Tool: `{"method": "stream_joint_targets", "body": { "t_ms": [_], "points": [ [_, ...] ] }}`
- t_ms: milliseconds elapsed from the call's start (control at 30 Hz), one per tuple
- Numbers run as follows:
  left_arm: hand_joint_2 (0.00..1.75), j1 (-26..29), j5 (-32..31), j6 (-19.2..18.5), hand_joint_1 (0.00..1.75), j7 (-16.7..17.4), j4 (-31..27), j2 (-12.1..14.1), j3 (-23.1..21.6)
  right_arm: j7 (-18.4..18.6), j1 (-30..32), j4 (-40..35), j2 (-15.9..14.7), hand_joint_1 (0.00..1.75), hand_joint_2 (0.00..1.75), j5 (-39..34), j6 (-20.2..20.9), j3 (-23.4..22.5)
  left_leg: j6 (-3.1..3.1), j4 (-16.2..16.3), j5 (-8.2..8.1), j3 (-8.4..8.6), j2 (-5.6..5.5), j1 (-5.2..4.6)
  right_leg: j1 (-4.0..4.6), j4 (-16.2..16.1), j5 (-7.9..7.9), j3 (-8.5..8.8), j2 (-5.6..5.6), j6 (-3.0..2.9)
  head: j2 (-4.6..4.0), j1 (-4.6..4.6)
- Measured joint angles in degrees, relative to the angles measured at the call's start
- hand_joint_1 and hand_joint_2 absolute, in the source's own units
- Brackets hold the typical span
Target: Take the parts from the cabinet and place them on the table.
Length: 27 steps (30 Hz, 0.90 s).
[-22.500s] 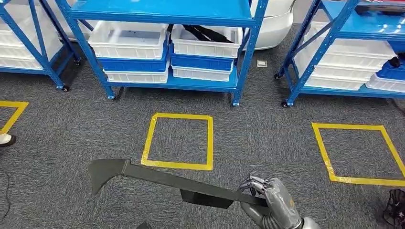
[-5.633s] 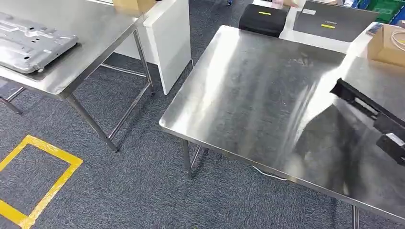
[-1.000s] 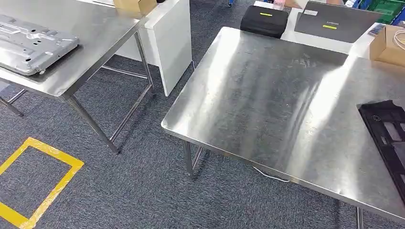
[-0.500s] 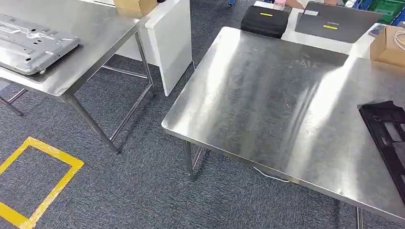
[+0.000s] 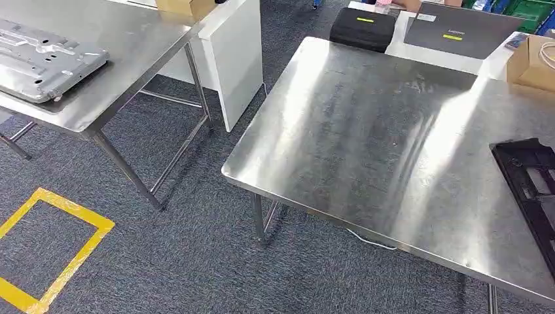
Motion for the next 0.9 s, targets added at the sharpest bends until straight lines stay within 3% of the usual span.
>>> {"method": "stream_joint_targets", "body": {
  "t_ms": [233, 500, 667, 900],
  "points": [
    [0.00, -0.1, 0.1, 2.2, 0.00, 0.4, 0.0, 0.3, -0.8, -3.8, -0.8, 2.0, 1.4, 0.00, 1.75, -13.4, 3.0, -0.2, -0.01, 0.0, 0.01, 0.01, 0.00, 0.01, 0.00, 0.0, 0.00, 0.00, 0.00, 0.00, 0.00, 0.00],
    [0.00, -0.2, 1.3, 2.6, 0.00, 0.8, 0.0, 0.4, -0.8, -5.3, -1.2, 2.4, 2.3, 0.00, 1.75, -19.5, 5.7, -0.2, 0.00, 0.0, 0.01, 0.02, 0.00, 0.00, -0.01, 0.0, 0.00, 0.05, 0.00, 0.00, 0.00, 0.00],
    [0.00, -0.5, 1.8, 2.7, 0.00, 1.9, 0.0, 0.4, -0.7, -2.2, -1.3, 3.3, 2.8, 0.00, 1.75, -18.3, 4.0, 0.4, 0.00, 0.0, 0.01, 0.02, 0.00, 0.00, -0.01, 0.0, 0.00, 0.04, 0.00, 0.00, 0.00, 0.00],
    [0.00, -0.7, 1.5, 2.5, 0.00, 3.5, -0.1, 0.5, -0.7, 5.7, -1.0, 5.3, 2.8, 0.00, 1.75, -11.2, 2.5, 4.5, -0.01, 0.0, 0.01, 0.03, 0.00, 0.01, -0.01, 0.0, 0.00, 0.04, 0.00, 0.00, 0.00, 0.00]
  ]
}}
